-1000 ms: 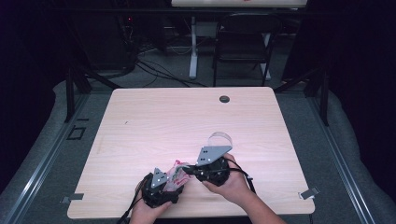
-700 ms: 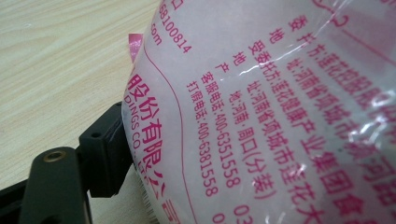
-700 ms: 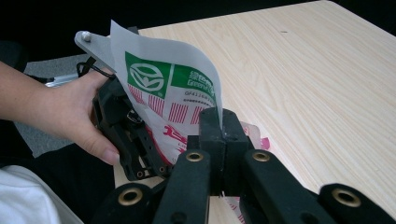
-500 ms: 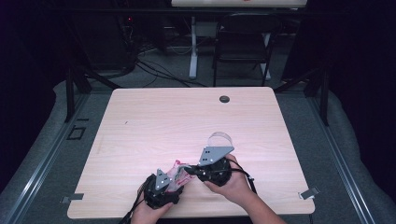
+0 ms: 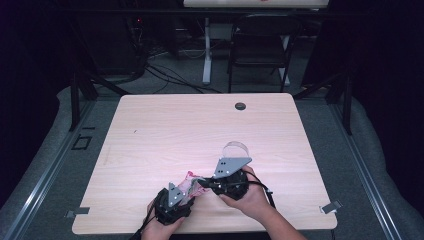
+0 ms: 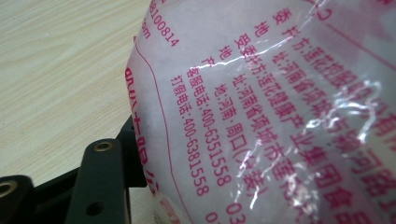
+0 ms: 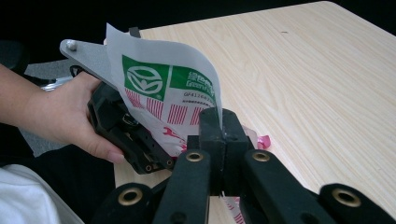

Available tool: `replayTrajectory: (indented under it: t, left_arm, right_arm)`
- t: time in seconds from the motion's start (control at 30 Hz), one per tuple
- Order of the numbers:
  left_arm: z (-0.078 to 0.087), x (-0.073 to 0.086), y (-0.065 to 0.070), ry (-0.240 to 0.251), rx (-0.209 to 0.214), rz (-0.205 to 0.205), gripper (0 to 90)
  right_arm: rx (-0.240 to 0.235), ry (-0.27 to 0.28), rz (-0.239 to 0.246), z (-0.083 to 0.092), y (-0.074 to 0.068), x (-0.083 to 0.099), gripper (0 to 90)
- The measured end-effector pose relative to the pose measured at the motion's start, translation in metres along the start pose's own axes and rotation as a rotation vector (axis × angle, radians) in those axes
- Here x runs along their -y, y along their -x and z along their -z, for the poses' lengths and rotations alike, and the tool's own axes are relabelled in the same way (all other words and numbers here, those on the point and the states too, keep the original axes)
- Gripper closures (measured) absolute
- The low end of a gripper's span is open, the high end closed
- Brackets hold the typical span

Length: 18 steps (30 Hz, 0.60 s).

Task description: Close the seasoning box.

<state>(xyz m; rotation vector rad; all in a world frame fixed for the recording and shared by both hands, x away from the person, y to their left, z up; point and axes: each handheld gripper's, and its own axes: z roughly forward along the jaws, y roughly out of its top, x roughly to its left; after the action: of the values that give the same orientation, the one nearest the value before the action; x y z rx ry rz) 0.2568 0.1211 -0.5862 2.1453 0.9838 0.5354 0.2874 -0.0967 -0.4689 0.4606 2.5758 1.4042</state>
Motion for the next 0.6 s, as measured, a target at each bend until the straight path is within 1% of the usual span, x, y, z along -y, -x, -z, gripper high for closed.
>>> replayTrajectory:
  t: [0.13, 0.27, 0.3, 0.33, 0.37, 0.4, 0.5, 0.6]
  left_arm:
    - [0.0, 0.0, 0.0, 0.014, -0.003, 0.015, 45.7]
    - [0.002, -0.002, -0.002, 0.006, 0.003, 0.009, 48.6]
    - [0.002, -0.002, -0.001, 0.01, 0.002, 0.015, 49.2]
    - [0.004, -0.003, -0.001, 0.009, -0.003, -0.001, 49.8]
    - [0.004, -0.003, -0.001, 0.009, -0.003, -0.001, 50.0]
    - [0.005, -0.005, -0.001, 0.014, -0.012, -0.011, 50.2]
    - [0.007, -0.008, -0.003, 0.015, -0.022, -0.022, 50.6]
    - [0.009, -0.012, -0.005, 0.015, -0.045, -0.041, 50.9]
  right_arm:
    - [-0.003, 0.004, -0.001, 0.0, 0.0, 0.0, 90.0]
    - [-0.004, 0.008, -0.001, 0.001, 0.0, 0.0, 90.0]
    - [-0.005, 0.01, -0.002, 0.002, 0.0, 0.0, 90.0]
    - [-0.003, 0.017, -0.004, 0.003, 0.0, 0.0, 90.0]
    - [-0.003, 0.017, -0.004, 0.003, 0.0, 0.0, 90.0]
    - [-0.007, 0.022, -0.003, 0.004, 0.0, 0.0, 90.0]
    - [-0.011, 0.029, -0.002, 0.006, 0.001, 0.0, 90.0]
    - [-0.009, 0.04, 0.0, 0.008, 0.002, -0.001, 90.0]
